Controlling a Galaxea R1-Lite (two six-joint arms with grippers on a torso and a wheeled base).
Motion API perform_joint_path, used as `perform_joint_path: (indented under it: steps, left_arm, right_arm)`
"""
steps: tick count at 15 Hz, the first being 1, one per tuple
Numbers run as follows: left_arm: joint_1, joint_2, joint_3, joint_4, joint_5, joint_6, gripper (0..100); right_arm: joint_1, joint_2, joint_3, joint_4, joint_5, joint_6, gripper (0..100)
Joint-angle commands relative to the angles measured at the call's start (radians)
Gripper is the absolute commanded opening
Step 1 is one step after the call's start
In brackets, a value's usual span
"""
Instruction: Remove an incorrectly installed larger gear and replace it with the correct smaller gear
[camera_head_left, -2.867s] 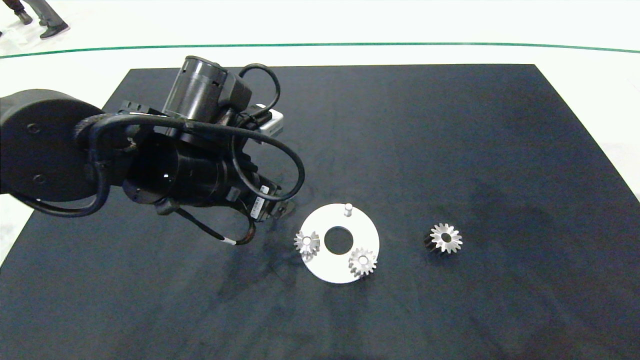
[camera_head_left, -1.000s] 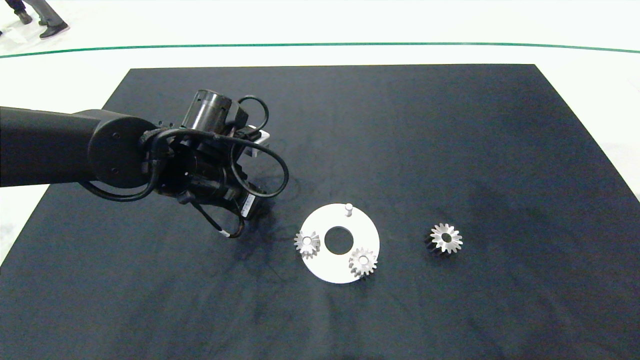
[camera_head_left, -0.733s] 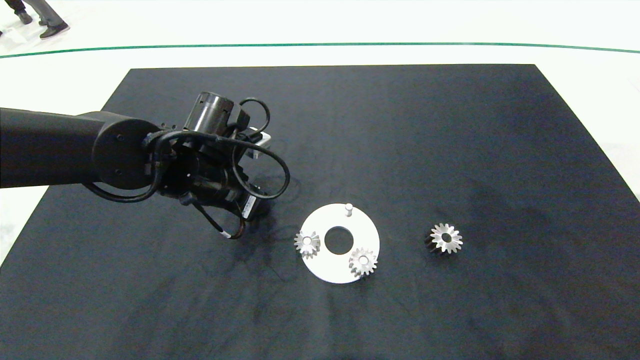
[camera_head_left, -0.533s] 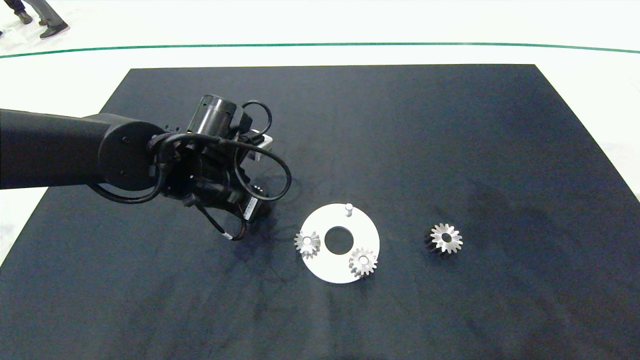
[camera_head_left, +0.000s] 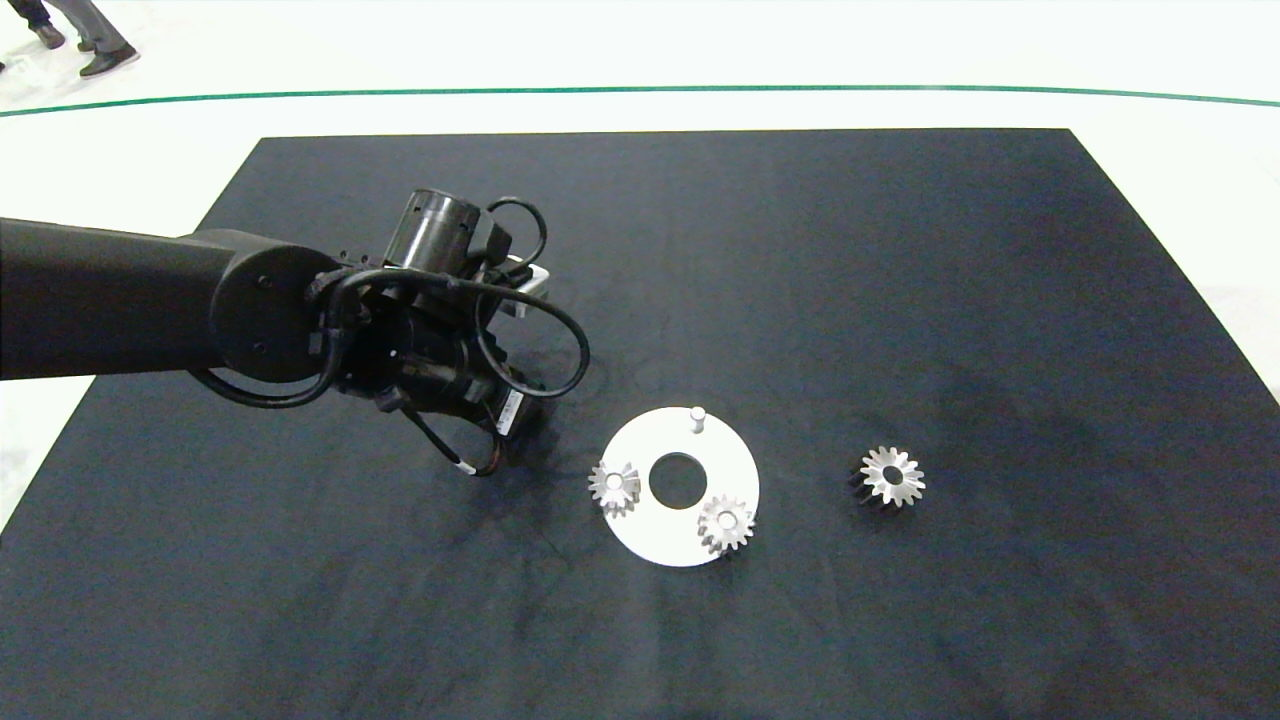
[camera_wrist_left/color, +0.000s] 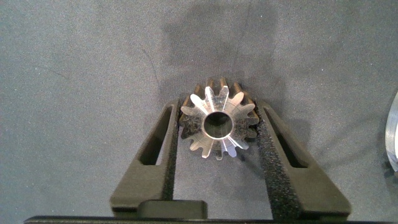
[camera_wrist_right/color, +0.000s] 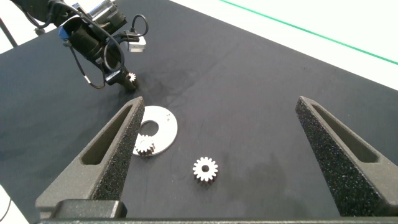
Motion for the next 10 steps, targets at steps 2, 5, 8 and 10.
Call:
perform_joint_path:
  steps: [2, 5, 8, 10]
  left_arm:
    - [0.0, -0.003, 0.007, 0.004, 0.003, -0.001, 33]
    - [-0.013, -0.017, 0.009, 0.006, 0.003, -0.014, 27]
    - [-0.073, -0.083, 0.024, 0.013, 0.006, -0.035, 21]
    - [-0.169, -0.095, 0.018, 0.056, 0.008, -0.061, 19]
  right_arm:
    - [0.0, 0.0, 0.0, -0.002, 0.001, -0.002, 100]
    - [0.0, 0.0, 0.0, -0.002, 0.001, -0.002, 100]
    - [0.0, -0.001, 0.0, -0.002, 0.001, -0.002, 100]
    - [0.0, -0.001, 0.0, -0.002, 0.001, -0.002, 100]
